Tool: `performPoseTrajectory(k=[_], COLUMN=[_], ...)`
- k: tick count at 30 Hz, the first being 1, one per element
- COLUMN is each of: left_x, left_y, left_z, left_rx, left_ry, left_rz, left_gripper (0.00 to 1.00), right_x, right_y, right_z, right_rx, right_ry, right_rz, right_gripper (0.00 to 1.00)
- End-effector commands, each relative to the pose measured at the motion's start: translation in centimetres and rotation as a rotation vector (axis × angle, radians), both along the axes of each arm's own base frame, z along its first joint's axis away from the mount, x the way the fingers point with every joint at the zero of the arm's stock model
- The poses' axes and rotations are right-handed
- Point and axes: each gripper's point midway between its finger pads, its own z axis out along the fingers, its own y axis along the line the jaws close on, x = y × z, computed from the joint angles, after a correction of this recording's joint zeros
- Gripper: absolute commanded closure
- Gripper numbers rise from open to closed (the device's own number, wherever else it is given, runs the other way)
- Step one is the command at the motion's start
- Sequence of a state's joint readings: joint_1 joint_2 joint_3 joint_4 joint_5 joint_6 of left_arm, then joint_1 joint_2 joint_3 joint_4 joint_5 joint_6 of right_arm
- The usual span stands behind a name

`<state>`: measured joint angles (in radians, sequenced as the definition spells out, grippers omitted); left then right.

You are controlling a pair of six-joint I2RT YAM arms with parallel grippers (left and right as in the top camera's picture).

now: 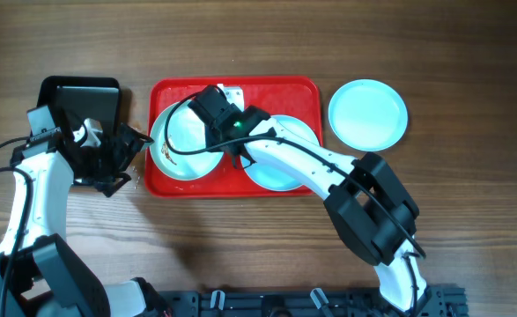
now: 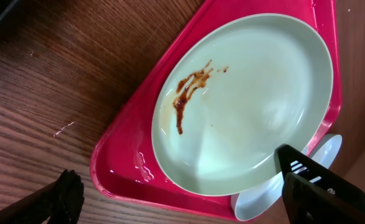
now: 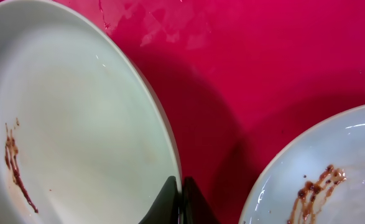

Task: Clean dirty plates on tray and stack at the side
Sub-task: 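Reach the left gripper into the black tray and grasp the sponge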

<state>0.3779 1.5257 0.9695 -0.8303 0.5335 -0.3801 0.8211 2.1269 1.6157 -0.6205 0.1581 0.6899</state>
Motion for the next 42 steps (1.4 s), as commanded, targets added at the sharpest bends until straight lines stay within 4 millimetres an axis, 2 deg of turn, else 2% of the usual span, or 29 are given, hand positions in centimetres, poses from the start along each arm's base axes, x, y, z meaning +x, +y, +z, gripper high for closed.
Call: performPoseTrajectory(k=[1,5,8,10,11,12,13,16,18,20,23,24,28,29,30,33,35,37,42], left_x=[0.1,0.1,1.3,1.3,1.6,3.0,3.6,3.1,2.7,3.1,2.7,2.6,1.1,0.3,-0.1,0.6,1.4,1.1,1.3], left_y=[-0.4,-0.4,1.7,2.7,2.8,3.3,3.6,2.3,2.2,3.4,7.2,7.8,12.0,13.7,14.8,16.2,16.7,17.2,17.9], left_z=[0.3,0.3,-0.2,-0.5,-0.4,0.1,0.3,0.4,0.3,0.3,0.5,0.8,1.4,1.1,1.0,1.3,1.8,1.7,-0.7], left_rx=[-0.019,-0.019,0.104,0.160,0.166,0.190,0.200,0.128,0.124,0.168,0.227,0.238,0.344,0.422,0.484,0.540,0.559,0.590,0.625], left_ry=[-0.012,-0.012,-0.047,-0.038,-0.052,-0.115,-0.141,-0.119,-0.101,-0.115,-0.071,-0.069,0.001,0.038,0.060,0.029,-0.014,0.000,0.048], left_rz=[-0.006,-0.006,0.009,0.023,0.025,0.029,0.031,0.036,0.035,0.059,0.219,0.237,0.400,0.447,0.468,0.494,0.500,0.512,0.456], left_gripper=[0.00,0.00,0.00,0.00,0.00,0.00,0.00,0.00,0.00,0.00,0.00,0.00,0.01,0.06,0.06,0.07,0.10,0.16,0.14], right_x=[0.0,0.0,0.0,0.1,0.2,0.3,0.3,0.3,0.3,0.3,0.9,1.1,1.4,1.2,1.1,0.6,0.3,0.1,-0.1], right_y=[-0.5,-0.5,-0.5,-0.4,-0.3,-0.2,-0.2,-0.2,-0.2,-0.2,-0.9,-1.2,-1.5,-1.4,-1.2,-0.3,0.2,0.2,0.0], right_z=[-1.5,-1.5,-1.5,-1.5,-1.4,-1.3,-1.3,-1.3,-1.3,-1.3,-1.4,-1.4,-1.6,-1.9,-2.4,-4.2,-4.3,-4.5,-4.8], right_rx=[-0.025,-0.023,-0.026,-0.023,-0.017,-0.013,-0.013,-0.012,-0.013,-0.013,-0.017,-0.009,0.068,0.078,0.081,0.110,0.132,0.128,0.119], right_ry=[0.020,0.018,0.020,0.017,0.012,0.008,0.008,0.008,0.008,0.008,0.009,0.018,0.094,0.111,0.121,0.169,0.186,0.191,0.201], right_rz=[0.001,0.001,0.002,0.002,0.002,0.002,0.002,0.002,0.002,0.002,-0.011,-0.023,-0.017,-0.009,0.010,0.039,0.054,0.055,0.055], right_gripper=[0.96,0.96,0.96,0.96,0.96,0.96,0.95,0.95,0.95,0.95,0.96,0.96,0.96,0.96,0.96,0.96,0.96,0.95,0.95])
